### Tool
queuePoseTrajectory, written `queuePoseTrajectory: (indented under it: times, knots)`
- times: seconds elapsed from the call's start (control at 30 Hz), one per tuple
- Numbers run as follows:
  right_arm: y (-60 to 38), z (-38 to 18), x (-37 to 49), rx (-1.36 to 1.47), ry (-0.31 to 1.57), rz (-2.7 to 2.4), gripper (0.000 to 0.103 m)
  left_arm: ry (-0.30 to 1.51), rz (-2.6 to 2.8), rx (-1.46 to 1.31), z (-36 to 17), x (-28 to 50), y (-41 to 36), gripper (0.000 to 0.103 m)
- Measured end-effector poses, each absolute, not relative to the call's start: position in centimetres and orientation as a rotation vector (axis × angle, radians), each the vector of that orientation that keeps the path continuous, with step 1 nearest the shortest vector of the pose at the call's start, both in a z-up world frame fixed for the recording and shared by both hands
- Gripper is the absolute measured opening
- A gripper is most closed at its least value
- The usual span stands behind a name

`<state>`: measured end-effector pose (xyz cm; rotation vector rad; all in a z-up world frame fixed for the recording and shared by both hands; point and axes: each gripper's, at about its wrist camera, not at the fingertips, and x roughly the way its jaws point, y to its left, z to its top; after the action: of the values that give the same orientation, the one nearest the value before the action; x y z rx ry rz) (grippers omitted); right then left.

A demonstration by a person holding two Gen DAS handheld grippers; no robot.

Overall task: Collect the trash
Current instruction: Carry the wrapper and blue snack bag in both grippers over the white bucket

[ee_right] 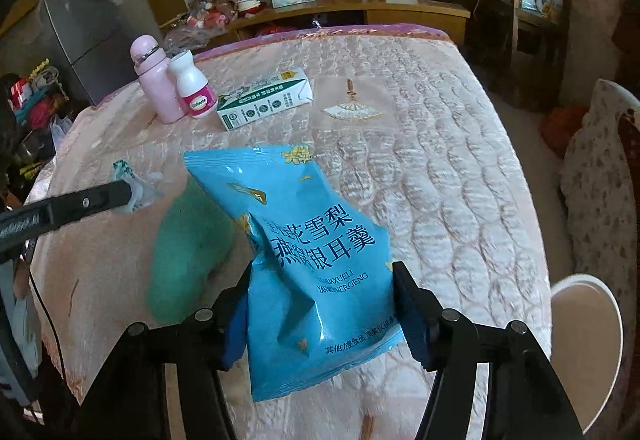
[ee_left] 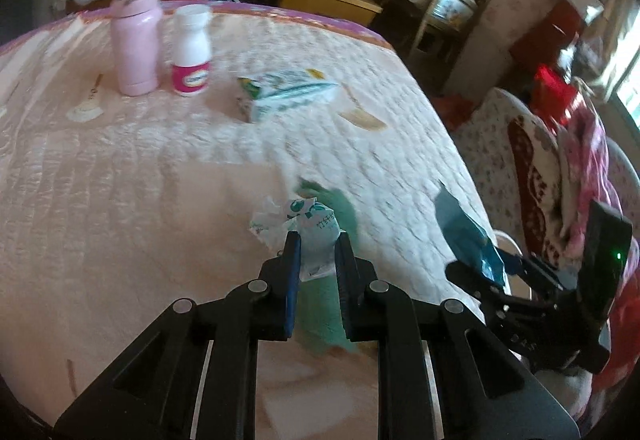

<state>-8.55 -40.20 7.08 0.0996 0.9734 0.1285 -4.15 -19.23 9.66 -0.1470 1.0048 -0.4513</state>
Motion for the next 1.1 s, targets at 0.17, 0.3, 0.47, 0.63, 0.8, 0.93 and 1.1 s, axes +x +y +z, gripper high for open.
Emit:
queuePoseTrajectory:
  times: [0.17,0.3,0.47,0.63,0.8,0.93,1.1]
  knots:
    - [-41.6,7.7,-10.5,0.100,0.965,0.098,0.061,0.986,-0.507,-0.109,10.4,-6.1,-22.0,0.014]
    - [-43.3,8.2,-11.8,0.114,0.956,0.068,0.061,0.985,-0.552,-0.091,10.6,-7.2,-24.3,0.014]
    - [-45.6,8.4,-13.2,0.136,0.950,0.030,0.061,0.994,-0.606,-0.068,10.7,-8.4,-27.4,0.014]
    - [-47.6,8.3,-14.4,0.149,0.952,-0.004,0.061,1.002,-0.645,-0.058,10.6,-9.2,-29.7,0.014]
    - [-50.0,8.1,-15.6,0.170,0.953,-0.041,0.061,1.012,-0.693,-0.036,10.5,-10.1,-32.5,0.014]
    - [-51.8,8.1,-16.6,0.182,0.953,-0.071,0.061,1.020,-0.733,-0.021,10.2,-10.9,-34.7,0.014]
    - [-54.4,7.9,-18.1,0.200,0.953,-0.114,0.061,1.027,-0.775,-0.004,10.3,-11.7,-37.2,0.014]
